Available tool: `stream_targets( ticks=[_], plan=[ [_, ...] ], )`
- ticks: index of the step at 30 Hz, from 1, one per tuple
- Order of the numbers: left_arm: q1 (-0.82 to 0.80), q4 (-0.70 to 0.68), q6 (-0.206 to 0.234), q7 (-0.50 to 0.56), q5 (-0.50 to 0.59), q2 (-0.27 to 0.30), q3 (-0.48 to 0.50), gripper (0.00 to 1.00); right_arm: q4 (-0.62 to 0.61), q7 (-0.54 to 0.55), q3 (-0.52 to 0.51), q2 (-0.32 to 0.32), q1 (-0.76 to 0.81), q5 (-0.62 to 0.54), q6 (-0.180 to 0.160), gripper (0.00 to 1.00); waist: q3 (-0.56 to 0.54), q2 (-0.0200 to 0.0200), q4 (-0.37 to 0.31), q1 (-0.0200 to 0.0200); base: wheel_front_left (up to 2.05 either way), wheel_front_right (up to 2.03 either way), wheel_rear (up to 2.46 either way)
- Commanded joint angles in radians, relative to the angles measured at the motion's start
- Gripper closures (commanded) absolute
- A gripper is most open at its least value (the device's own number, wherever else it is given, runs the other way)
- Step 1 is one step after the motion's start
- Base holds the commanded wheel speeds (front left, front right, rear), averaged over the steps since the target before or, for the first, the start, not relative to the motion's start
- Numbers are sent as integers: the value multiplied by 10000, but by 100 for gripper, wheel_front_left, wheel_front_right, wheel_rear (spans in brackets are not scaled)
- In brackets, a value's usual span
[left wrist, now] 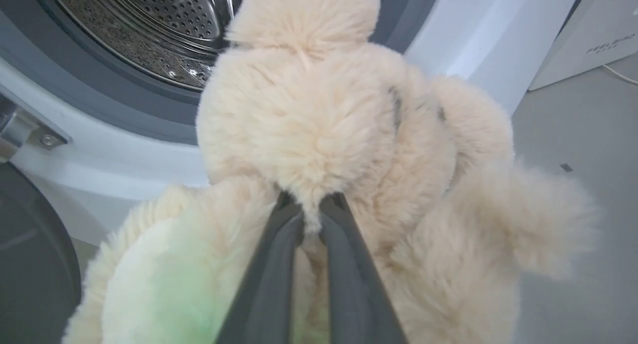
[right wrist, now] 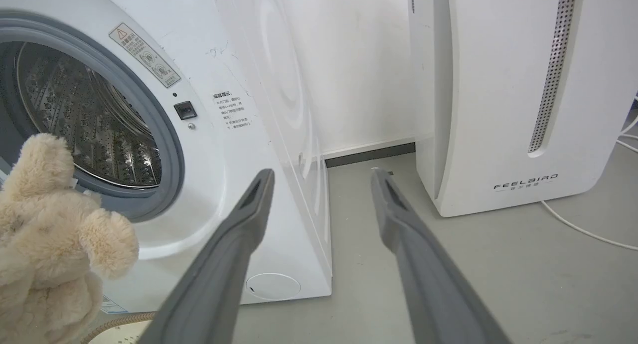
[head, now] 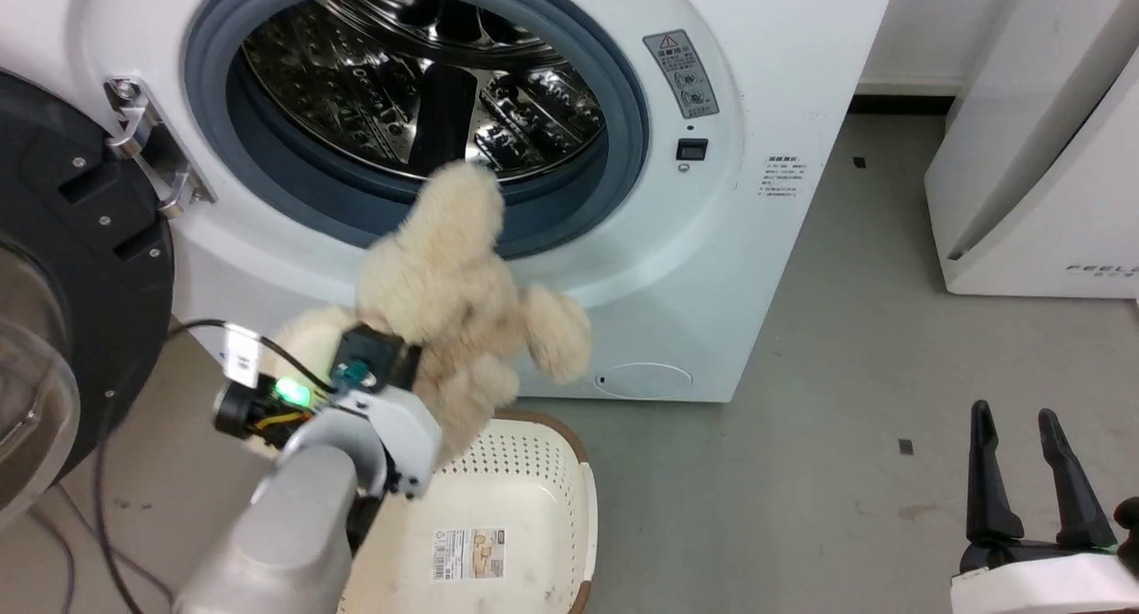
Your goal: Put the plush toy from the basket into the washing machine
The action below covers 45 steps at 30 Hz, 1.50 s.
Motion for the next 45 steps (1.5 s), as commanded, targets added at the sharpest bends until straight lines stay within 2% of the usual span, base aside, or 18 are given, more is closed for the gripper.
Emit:
stream_targets(
  ticks=[1, 8, 17, 25, 31, 32, 45],
  plan=[
    [59, -237, 105, -118, -75, 115, 143, 100, -47, -46, 31, -4, -37, -51, -7, 0, 100, -1, -61, 2, 0, 0, 0],
    [-512, -1138, 343, -119, -246, 508, 955, 100, -175, -46, 91, -4, -424, -10, -7, 0, 806, -1, -437, 2, 0, 0, 0],
    [-1955, -1291, 550, -119, -282, 921, 1723, 100, -256, -46, 114, -4, -1264, 191, -7, 0, 2338, -1, -1255, 2, 0, 0, 0],
    [-3447, -1214, 585, -120, -201, 1353, 2130, 100, -327, -46, 268, -4, -1821, 447, -7, 0, 3505, -1, -1817, 2, 0, 0, 0],
    [-4809, -948, 552, -119, -133, 1892, 2385, 100, -408, -46, 393, -4, -2331, 687, -7, 0, 4479, -1, -2297, 2, 0, 0, 0],
    [-5339, -828, 557, -119, -143, 2121, 2515, 100, -435, -46, 432, -4, -2510, 774, -7, 0, 4798, -1, -2461, 2, 0, 0, 0],
    [-7742, -470, 770, -120, 119, 2868, 2764, 100, -593, -46, 556, -4, -3059, 1108, -7, 0, 6052, -1, -2998, 2, 0, 0, 0]
  ],
)
